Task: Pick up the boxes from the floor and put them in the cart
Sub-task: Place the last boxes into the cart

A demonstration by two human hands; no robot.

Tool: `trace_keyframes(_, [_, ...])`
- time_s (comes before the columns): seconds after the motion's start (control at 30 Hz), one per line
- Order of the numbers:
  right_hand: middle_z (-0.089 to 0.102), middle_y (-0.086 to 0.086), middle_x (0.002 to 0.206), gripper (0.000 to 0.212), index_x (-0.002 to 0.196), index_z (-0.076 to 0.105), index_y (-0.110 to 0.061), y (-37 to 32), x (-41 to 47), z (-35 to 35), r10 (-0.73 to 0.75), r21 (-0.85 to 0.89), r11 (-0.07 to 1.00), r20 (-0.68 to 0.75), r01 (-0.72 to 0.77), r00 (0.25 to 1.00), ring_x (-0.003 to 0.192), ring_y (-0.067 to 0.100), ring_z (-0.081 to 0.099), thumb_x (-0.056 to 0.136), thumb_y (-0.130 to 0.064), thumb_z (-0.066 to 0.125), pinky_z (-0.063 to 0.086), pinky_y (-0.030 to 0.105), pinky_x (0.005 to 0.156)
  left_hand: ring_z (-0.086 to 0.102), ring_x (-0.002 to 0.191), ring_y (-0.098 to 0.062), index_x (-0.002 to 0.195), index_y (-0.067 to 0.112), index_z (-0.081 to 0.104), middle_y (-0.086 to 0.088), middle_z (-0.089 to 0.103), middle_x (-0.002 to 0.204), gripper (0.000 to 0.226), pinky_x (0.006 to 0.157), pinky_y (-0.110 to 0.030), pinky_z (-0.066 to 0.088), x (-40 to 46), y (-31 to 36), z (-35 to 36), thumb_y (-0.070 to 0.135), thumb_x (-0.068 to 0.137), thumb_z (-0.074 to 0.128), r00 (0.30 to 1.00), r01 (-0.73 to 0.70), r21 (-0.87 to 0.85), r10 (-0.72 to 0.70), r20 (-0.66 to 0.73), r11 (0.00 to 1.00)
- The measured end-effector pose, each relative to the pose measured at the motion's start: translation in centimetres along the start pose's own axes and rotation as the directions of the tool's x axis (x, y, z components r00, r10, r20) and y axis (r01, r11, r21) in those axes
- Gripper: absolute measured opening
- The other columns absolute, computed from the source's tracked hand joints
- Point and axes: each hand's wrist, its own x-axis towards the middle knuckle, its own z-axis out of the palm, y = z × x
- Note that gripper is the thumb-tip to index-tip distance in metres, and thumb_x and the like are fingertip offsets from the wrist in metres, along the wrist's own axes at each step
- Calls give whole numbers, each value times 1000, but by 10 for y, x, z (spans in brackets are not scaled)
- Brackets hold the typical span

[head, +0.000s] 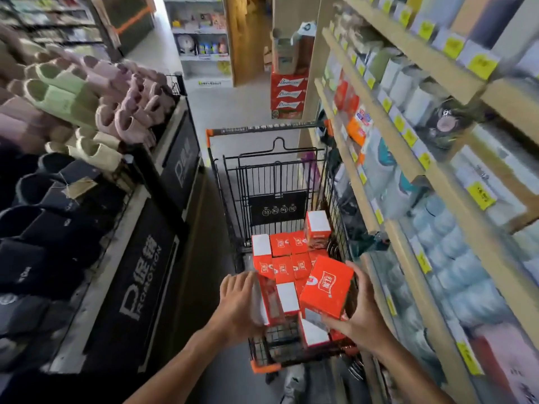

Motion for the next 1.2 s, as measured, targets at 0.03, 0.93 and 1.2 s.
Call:
trace_keyframes(0.03, [37, -28, 139, 122, 148, 21, -45, 10, 13, -3, 9, -24, 1000, 13, -9, 1000, 128, 5, 48, 50, -74, 88, 49, 25, 97, 19, 141, -12, 151, 24, 18, 11, 28, 148, 122, 116, -27, 0, 13, -2, 6, 67, 54, 78, 1000, 12, 8, -12, 24, 1000])
trace_keyframes(0.93, [41, 3, 150, 131, 157, 9, -32, 195, 144, 25, 306, -55, 952, 96, -302, 947, 136, 20, 49, 61, -32, 99, 51, 54, 101, 10, 146, -36, 156, 17, 2, -14, 6, 158, 121, 107, -47, 46, 171, -101, 212, 47, 70, 83, 818, 206, 366, -364, 444, 908])
trace_keyframes(1.2, [42, -3, 142, 119, 151, 18, -25, 219, 168, 31, 225, -66, 974, 140, -217, 964, 123, -21, 42, 64, -5, 96, 39, -2, 90, 15, 147, -40, 153, 23, -21, -22, 14, 157, 136, 116, -53, 33, 174, -120, 257, 52, 69, 83, 847, 208, 344, -345, 404, 915])
